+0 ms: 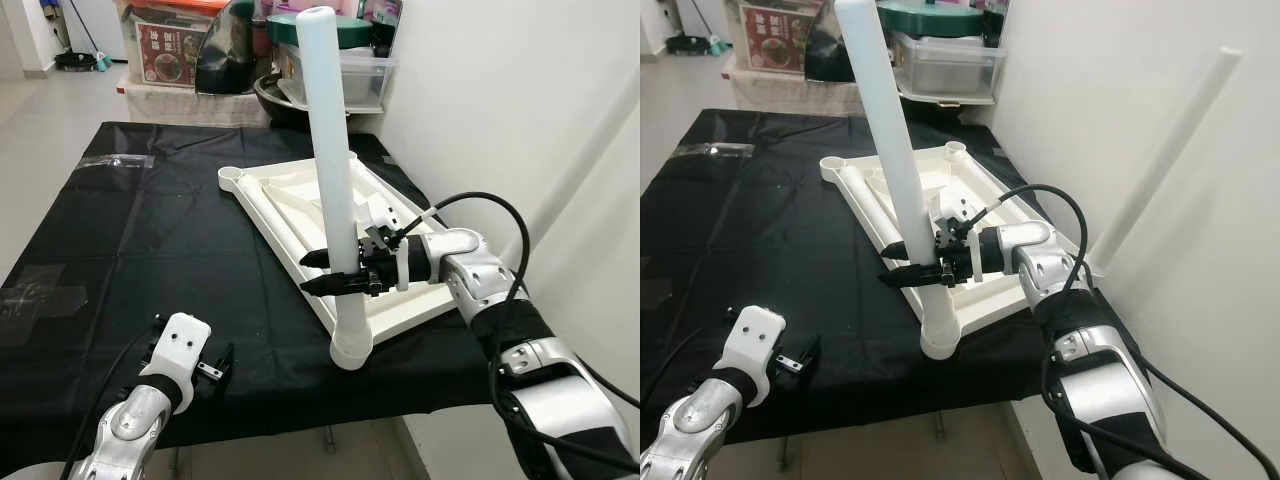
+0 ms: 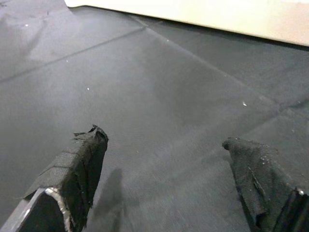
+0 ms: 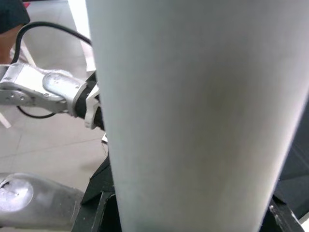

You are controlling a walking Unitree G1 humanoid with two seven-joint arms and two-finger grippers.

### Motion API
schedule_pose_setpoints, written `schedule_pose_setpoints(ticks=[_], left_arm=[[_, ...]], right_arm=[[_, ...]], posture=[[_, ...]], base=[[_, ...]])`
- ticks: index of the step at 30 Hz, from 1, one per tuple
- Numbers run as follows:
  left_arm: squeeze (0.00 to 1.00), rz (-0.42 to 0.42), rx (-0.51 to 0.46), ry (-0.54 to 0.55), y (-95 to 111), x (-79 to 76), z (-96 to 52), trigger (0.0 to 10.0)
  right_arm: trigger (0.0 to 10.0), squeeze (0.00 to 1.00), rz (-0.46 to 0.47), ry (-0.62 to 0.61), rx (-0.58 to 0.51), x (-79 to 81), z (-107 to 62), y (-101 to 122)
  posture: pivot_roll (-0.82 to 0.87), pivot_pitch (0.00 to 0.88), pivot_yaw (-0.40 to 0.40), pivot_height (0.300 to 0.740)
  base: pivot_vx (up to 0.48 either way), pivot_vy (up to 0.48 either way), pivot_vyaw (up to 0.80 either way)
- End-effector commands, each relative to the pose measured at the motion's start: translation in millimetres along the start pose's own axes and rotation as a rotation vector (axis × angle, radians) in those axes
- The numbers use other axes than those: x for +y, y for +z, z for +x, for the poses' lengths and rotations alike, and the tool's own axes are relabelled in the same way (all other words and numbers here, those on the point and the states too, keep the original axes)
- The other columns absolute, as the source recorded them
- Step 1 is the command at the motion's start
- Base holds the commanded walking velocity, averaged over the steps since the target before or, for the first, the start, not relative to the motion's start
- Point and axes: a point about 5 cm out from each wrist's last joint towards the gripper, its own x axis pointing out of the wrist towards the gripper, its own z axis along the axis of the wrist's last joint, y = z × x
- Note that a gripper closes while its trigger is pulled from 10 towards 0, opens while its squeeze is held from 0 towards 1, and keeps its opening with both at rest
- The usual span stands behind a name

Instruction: Building children table

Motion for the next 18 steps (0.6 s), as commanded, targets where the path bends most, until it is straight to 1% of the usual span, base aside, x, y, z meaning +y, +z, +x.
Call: schedule_pose_setpoints(ticks=[1, 2, 5, 9, 10, 12, 13, 14, 15, 16, 17, 18], left_arm=[[0.0, -0.005, 0.009, -0.009, -0.6, -6.0, -0.5, 10.0], [0.0, -0.005, 0.009, -0.009, -0.6, -6.0, -0.5, 10.0], [0.0, -0.01, 0.012, -0.013, -1.3, -6.9, 0.0, 10.0], [0.0, -0.011, 0.012, -0.014, -1.3, -7.1, 0.5, 10.0], [0.0, -0.014, 0.012, -0.013, -1.0, -6.7, 1.2, 10.0], [0.0, -0.014, 0.012, -0.013, -1.0, -6.7, 1.2, 10.0], [0.0, -0.016, 0.012, -0.013, -0.9, -6.4, 1.6, 10.0], [0.0, -0.016, 0.012, -0.013, -0.9, -6.4, 1.6, 10.0], [0.0, -0.017, 0.014, -0.013, -1.2, -5.9, 1.7, 10.0], [0.0, -0.017, 0.014, -0.013, -1.2, -5.9, 1.7, 10.0], [0.0, -0.015, 0.015, -0.014, -1.6, -5.0, 1.9, 10.0], [0.0, -0.013, 0.017, -0.015, -1.9, -4.2, 1.9, 10.0]], right_arm=[[0.0, 0.0, 0.109, 0.009, -0.012, 4.9, 6.6, -24.3], [0.0, 0.0, 0.109, 0.009, -0.012, 4.9, 6.6, -24.3], [0.0, 0.0, 0.151, -0.054, -0.072, 3.5, -0.9, -30.1], [0.0, 0.0, 0.162, -0.087, -0.095, 2.6, -3.4, -32.2], [0.0, 0.0, 0.176, -0.176, -0.159, 0.6, -5.7, -34.9], [0.0, 0.0, 0.176, -0.176, -0.159, 0.6, -5.7, -34.9], [0.0, 0.0, 0.198, -0.256, -0.216, -0.7, -8.4, -38.2], [0.0, 0.0, 0.198, -0.256, -0.216, -0.7, -8.4, -38.2], [0.0, 0.0, 0.223, -0.34, -0.275, -0.1, -12.0, -44.2], [0.0, 0.0, 0.223, -0.34, -0.275, -0.1, -12.0, -44.2], [0.0, 0.0, 0.244, -0.42, -0.322, 2.2, -14.9, -51.4], [0.0, 0.0, 0.255, -0.46, -0.343, 4.1, -16.1, -55.8]], posture=[[0.17, 0.0, -0.161, 0.74], [0.17, 0.0, -0.161, 0.74], [0.16, 0.0, -0.153, 0.74], [0.16, 0.0, -0.153, 0.74], [0.16, 0.0, -0.144, 0.74], [0.16, 0.0, -0.144, 0.74], [0.16, 0.0, -0.143, 0.74], [0.16, 0.0, -0.143, 0.74], [0.15, 0.0, -0.134, 0.74], [0.15, 0.0, -0.134, 0.74], [0.15, 0.0, -0.128, 0.74], [0.15, 0.0, -0.126, 0.74]], base=[[0.0, 0.0, 0.0], [0.0, 0.0, 0.0], [0.0, 0.0, 0.0], [0.0, 0.0, 0.0], [0.0, 0.0, 0.0], [0.0, 0.0, 0.0], [0.0, 0.0, 0.0], [0.0, 0.0, 0.0], [0.0, 0.0, 0.0], [0.0, 0.0, 0.0], [0.0, 0.0, 0.0], [0.0, 0.0, 0.0]])
